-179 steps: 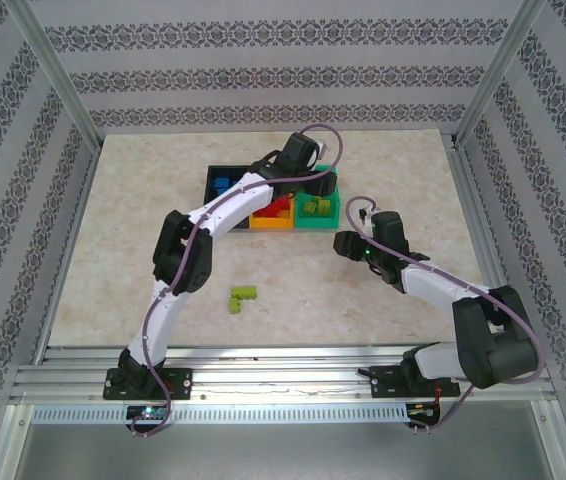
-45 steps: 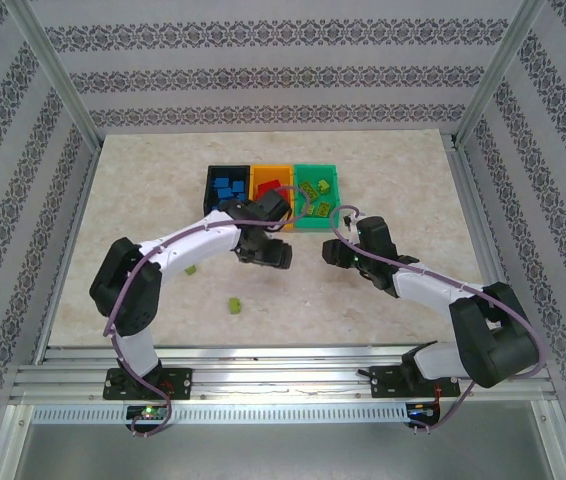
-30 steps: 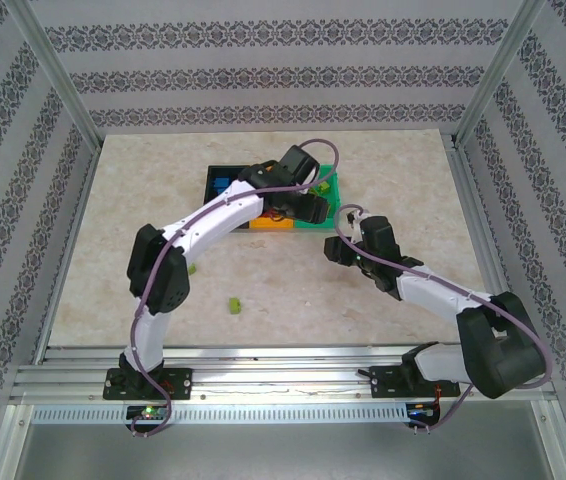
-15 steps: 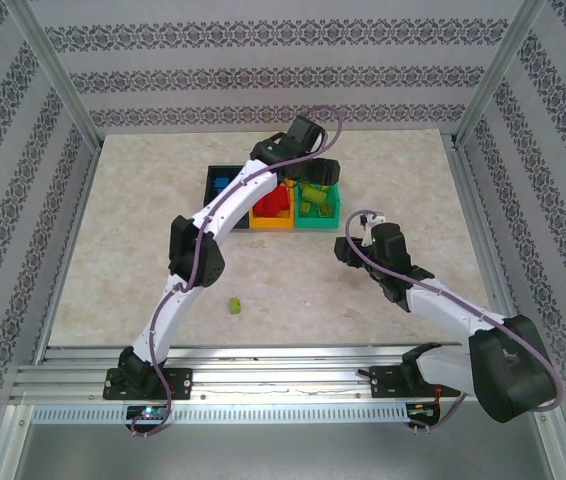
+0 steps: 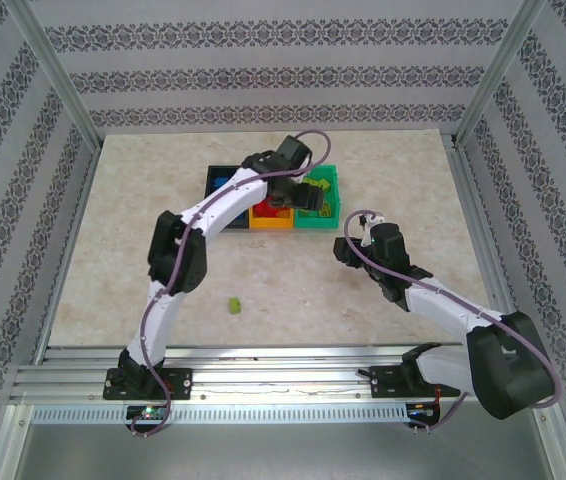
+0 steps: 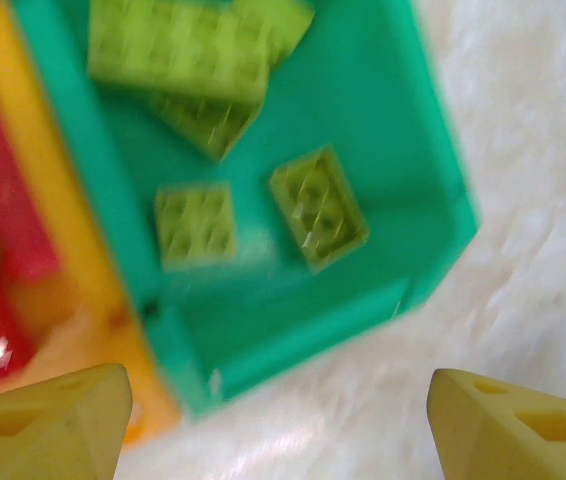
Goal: Sort the legos into containers by color
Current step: Place the lego in the container, then pick up the lego from the middle-left of the table.
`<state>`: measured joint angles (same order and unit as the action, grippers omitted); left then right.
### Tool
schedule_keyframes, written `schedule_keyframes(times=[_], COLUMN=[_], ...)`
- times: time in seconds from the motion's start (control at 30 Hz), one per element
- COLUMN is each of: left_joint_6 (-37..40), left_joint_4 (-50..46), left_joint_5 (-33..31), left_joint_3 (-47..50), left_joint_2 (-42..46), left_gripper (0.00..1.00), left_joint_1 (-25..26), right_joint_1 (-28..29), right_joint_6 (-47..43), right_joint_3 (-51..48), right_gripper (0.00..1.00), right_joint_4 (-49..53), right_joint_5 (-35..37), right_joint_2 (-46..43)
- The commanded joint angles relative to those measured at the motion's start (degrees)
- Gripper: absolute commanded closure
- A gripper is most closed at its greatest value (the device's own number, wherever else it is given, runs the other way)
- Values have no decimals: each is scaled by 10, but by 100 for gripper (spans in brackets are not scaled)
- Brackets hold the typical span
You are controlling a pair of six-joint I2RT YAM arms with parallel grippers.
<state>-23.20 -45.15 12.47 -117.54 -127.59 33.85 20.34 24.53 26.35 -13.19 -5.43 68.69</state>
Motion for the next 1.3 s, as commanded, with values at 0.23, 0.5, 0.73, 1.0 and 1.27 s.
schedule_keyframes(times=[0.23,0.5,0.73,1.0,1.27], left_joint_6=[15,-20,-55,-71,-70], left_joint_4=[63,41,32,43,41], left_joint_5=[11,-12,-10,4,12], left_joint_3=[338,539,633,677,659], left_joint_2=[240,396,471,463,405], left_gripper=[22,22,22,25,27], left_joint_1=[6,6,6,8,25], right_joint_1=[-6,-3,0,0,1], right_joint_6=[14,20,18,17,16], right_joint_3=[5,5,6,7,6], right_gripper=[48,48,48,48,48], right_joint_4=[-16,-19,-19,-17,-16], right_joint_5=[-21,-33,-29,-25,-27], right_joint_2=[15,21,23,25,22])
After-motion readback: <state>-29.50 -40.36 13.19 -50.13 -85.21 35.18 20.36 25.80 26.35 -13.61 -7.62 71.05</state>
